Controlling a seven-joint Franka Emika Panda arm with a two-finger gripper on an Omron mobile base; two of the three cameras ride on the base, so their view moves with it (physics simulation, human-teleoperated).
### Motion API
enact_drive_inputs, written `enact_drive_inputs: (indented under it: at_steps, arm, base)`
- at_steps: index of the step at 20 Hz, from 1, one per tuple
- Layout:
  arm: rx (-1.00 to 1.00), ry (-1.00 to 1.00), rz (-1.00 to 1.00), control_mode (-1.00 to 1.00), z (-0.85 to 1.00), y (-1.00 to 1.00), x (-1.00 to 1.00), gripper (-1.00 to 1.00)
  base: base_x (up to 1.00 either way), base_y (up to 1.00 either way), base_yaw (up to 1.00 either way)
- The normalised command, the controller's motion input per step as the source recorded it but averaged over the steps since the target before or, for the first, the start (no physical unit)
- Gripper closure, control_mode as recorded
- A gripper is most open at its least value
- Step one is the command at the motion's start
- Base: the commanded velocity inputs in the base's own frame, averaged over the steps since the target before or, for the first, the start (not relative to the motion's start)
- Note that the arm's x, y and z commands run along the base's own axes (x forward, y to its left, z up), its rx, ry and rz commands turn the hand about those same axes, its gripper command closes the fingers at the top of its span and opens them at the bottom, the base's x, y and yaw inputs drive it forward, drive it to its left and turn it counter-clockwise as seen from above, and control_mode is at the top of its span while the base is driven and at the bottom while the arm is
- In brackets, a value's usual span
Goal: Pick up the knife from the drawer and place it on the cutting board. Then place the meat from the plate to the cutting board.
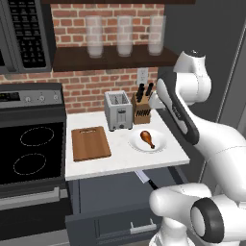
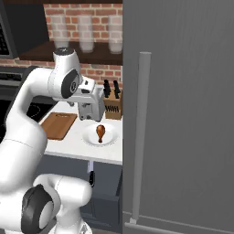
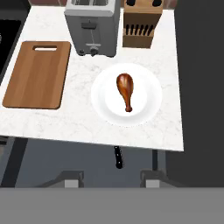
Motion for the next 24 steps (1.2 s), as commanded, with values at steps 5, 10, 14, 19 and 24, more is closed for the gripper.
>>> enact_drive_inputs:
  at_steps: [5,10,14,19,24]
  arm:
    - [0.0,0.0,0.0,-1.0,-0.01,0.0,-0.2,-1.0]
    - [-0.02,0.01,0.0,-1.0,-0.26,0.0,-0.42,-1.0]
    - [-0.04,0.0,0.0,-1.0,-0.46,0.02,-0.48,-1.0]
    - [-0.05,0.0,0.0,-1.0,-0.51,0.03,-0.44,-1.0]
    - [-0.02,0.0,0.0,-1.0,-0.51,0.0,-0.34,-1.0]
  base:
    - [0.0,0.0,0.0]
    - [0.0,0.0,0.0]
    - [0.0,0.0,0.0]
    - [0.0,0.0,0.0]
    - [0.0,0.0,0.0]
